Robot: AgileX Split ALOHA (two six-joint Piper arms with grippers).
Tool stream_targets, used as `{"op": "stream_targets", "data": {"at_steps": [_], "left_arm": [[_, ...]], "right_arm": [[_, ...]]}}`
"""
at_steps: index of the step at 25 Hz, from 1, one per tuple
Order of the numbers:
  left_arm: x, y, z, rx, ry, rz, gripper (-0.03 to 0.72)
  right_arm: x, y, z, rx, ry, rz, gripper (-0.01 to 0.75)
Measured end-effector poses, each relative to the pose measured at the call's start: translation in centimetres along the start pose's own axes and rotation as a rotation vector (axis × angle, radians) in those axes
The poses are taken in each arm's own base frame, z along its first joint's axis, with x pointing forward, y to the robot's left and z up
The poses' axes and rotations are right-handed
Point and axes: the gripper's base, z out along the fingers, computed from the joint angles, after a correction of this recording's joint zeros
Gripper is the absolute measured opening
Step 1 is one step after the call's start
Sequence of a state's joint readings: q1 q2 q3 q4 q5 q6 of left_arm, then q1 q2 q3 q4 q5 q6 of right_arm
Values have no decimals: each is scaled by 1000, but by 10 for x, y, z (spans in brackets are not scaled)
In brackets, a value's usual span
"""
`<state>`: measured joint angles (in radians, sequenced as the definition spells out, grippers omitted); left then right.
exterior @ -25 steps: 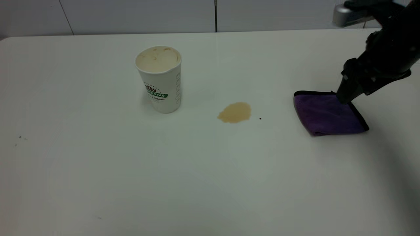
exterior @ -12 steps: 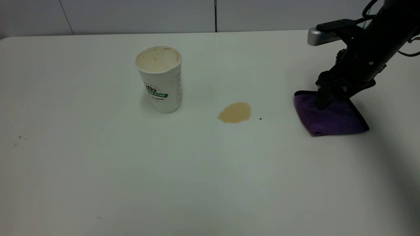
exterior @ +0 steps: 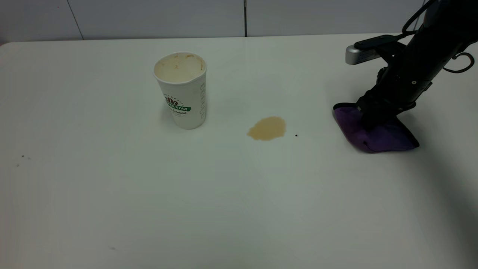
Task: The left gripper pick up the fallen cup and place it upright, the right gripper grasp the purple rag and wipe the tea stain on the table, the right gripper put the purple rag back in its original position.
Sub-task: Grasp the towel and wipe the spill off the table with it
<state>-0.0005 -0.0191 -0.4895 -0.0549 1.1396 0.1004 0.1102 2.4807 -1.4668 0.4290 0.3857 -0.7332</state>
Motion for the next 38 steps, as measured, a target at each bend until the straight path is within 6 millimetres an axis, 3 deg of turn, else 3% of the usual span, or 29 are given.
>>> {"op": "stream_targets", "data": {"at_steps": [2, 4, 13, 19, 31, 34, 38], "left_arm": [[0, 0, 0, 0, 0, 0, 497], [0, 0, 0, 0, 0, 0, 497], [0, 0, 0, 0, 0, 0, 497], [0, 0, 0, 0, 0, 0, 497], [0, 0, 0, 0, 0, 0, 497], [0, 0, 0, 0, 0, 0, 497], [0, 0, 0, 0, 0, 0, 497]], "right_arm": [[-3, 7, 1, -5, -1, -18, 80], [-8, 17, 3, -8, -8, -50, 44], [-63, 86, 26, -54, -97, -250, 40], [-85, 124, 35, -115, -104, -337, 40], [-70, 199, 36, -277, 74, -483, 44], [-67, 208, 35, -289, 94, -516, 44], [-69, 203, 36, -271, 83, -494, 44]]}}
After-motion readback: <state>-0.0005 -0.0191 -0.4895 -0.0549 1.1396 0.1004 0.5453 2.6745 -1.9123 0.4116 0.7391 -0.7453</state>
